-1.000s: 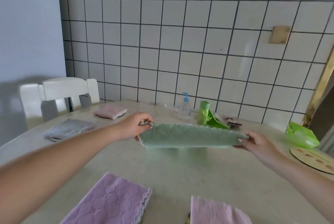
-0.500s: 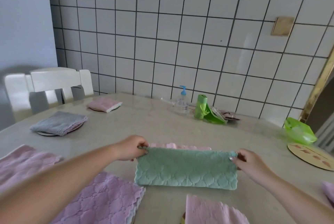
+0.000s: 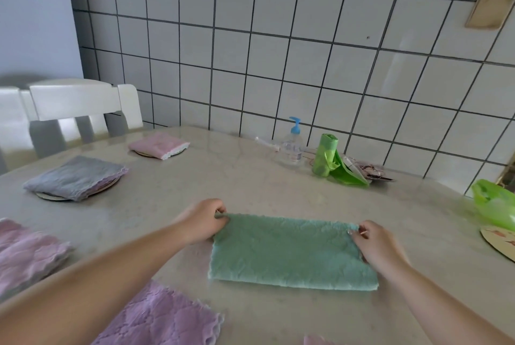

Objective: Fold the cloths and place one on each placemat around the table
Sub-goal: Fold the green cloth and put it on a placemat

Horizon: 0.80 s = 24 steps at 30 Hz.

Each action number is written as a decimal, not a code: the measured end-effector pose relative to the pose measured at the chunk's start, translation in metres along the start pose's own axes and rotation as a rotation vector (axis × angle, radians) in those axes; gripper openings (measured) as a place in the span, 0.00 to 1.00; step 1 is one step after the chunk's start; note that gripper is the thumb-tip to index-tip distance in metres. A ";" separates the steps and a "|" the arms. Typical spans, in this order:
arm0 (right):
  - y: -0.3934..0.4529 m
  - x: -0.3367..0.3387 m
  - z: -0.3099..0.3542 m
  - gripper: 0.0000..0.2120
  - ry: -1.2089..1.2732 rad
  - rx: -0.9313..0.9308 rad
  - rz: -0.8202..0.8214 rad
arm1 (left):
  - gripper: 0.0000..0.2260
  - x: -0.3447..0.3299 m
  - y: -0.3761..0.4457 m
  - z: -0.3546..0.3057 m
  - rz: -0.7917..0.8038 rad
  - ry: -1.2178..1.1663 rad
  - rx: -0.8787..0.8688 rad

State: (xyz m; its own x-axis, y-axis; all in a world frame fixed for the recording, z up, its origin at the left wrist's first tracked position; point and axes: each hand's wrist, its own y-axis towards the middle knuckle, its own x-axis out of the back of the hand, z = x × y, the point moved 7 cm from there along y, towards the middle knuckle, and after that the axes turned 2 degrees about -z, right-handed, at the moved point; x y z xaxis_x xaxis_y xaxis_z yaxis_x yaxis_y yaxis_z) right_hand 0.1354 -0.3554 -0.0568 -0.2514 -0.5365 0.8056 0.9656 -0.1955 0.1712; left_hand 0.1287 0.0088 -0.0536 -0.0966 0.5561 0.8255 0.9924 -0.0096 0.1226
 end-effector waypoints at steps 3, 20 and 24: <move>0.008 -0.003 -0.001 0.06 -0.064 -0.006 -0.020 | 0.06 -0.005 0.006 0.007 -0.025 -0.007 0.012; -0.026 -0.046 0.083 0.24 -0.179 0.252 0.205 | 0.22 -0.048 -0.024 -0.095 0.125 0.329 -0.250; -0.054 -0.063 0.090 0.25 -0.296 0.276 0.254 | 0.22 -0.080 -0.043 -0.105 0.225 0.402 -0.253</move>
State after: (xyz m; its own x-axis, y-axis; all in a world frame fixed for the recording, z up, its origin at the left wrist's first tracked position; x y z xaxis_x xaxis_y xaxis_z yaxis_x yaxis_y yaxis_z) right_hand 0.1050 -0.2372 -0.0657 -0.0146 -0.2746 0.9614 0.9855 0.1585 0.0603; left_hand 0.0862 -0.1225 -0.0672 0.0457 0.1548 0.9869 0.9474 -0.3199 0.0063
